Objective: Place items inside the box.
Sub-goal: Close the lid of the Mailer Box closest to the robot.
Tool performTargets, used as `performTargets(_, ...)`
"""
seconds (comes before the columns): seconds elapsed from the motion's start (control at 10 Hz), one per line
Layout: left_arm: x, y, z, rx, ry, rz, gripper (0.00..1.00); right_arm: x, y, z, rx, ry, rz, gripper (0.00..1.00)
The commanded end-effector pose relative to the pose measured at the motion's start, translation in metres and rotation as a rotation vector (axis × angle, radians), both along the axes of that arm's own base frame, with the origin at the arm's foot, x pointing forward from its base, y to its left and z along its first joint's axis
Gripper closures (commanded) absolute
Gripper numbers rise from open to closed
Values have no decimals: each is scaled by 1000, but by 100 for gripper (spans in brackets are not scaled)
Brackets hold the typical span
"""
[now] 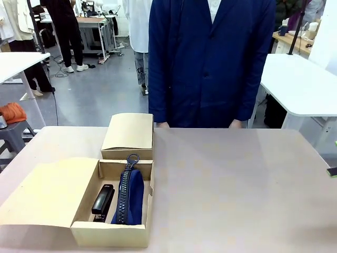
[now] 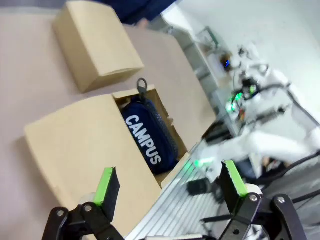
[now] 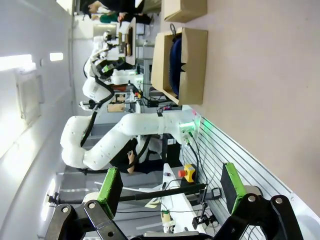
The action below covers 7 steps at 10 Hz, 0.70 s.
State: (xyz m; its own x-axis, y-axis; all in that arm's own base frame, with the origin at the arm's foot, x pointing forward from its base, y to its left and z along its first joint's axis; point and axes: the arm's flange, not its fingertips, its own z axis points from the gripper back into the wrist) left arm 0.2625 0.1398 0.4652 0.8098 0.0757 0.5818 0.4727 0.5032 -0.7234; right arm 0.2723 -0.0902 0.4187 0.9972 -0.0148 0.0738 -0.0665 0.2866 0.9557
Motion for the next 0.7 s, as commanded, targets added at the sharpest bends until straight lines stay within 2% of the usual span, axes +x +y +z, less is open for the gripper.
performTargets(0.0, -13, -61, -15, 287, -564, -345, 0, -3, 2, 2, 11, 8, -6, 0)
performTargets(0.1, -17, -75, -23, 299, -648, -430, 0, -3, 2, 2, 11, 8, -6, 0)
performTargets(0.2, -24, -83, -31, 346, -823, -437, 0, -3, 2, 2, 11, 8, -6, 0)
performTargets(0.3, -33, -87, -39, 365, -954, -400, 0, -3, 2, 2, 11, 8, -6, 0)
performTargets(0.4, -23, -70, -33, 664, -1000, -252, 0, -3, 2, 2, 11, 8, -6, 0)
performTargets(0.5, 17, -64, 27, 327, -444, -390, 0, -3, 2, 2, 11, 8, -6, 0)
performTargets(0.6, 17, -64, 27, 327, -444, -390, 0, -3, 2, 2, 11, 8, -6, 0)
